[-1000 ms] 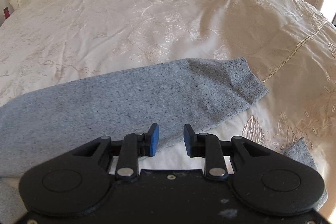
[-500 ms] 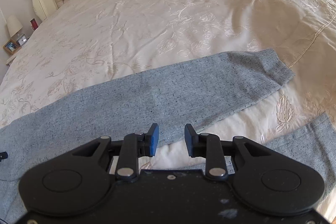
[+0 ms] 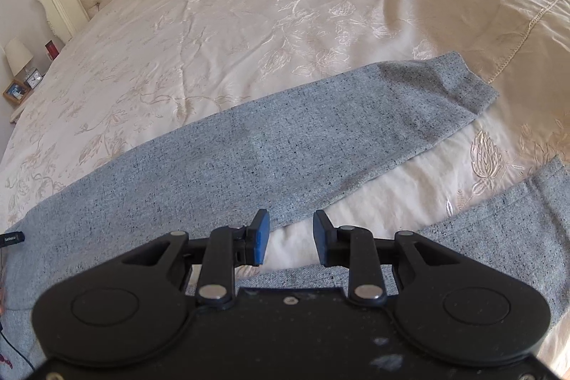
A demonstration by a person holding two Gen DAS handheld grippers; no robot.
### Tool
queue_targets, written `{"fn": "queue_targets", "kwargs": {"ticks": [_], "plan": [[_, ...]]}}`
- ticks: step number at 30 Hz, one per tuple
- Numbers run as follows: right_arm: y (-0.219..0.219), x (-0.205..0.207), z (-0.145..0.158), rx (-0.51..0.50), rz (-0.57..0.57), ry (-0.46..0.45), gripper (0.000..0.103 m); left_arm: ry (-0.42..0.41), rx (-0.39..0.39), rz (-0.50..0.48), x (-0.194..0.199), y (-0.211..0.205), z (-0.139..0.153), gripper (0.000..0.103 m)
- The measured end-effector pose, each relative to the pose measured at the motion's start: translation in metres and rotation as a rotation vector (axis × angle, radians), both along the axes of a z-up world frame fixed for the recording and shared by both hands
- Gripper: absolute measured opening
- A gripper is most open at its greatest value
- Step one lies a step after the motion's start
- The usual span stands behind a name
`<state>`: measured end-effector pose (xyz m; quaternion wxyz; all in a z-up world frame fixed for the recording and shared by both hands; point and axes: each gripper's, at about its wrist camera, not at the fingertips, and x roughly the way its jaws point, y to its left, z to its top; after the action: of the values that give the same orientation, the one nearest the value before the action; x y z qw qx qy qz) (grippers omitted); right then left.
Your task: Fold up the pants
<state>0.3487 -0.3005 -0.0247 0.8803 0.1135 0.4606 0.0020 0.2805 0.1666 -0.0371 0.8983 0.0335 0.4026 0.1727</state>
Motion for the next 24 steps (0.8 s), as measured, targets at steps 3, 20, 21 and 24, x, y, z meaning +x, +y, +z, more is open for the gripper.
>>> {"fn": "queue_targets", "kwargs": {"ticks": [3, 20, 21, 24], "plan": [[-0.006, 0.002, 0.004, -0.013, -0.037, -0.024, 0.029, -0.058, -0.05, -0.039, -0.02, -0.032, 0.021, 0.055], [-0.017, 0.085, 0.027, -0.003, -0.094, 0.055, 0.03, -0.099, -0.216, -0.243, -0.022, -0.167, 0.052, 0.059], [-0.017, 0.092, 0.027, 0.009, -0.105, 0.059, 0.03, -0.09, -0.211, -0.248, -0.019, -0.168, 0.046, 0.059], [-0.018, 0.111, 0.024, 0.023, -0.126, 0.074, 0.03, -0.06, -0.183, -0.241, -0.01, -0.171, 0.028, 0.059]]}}
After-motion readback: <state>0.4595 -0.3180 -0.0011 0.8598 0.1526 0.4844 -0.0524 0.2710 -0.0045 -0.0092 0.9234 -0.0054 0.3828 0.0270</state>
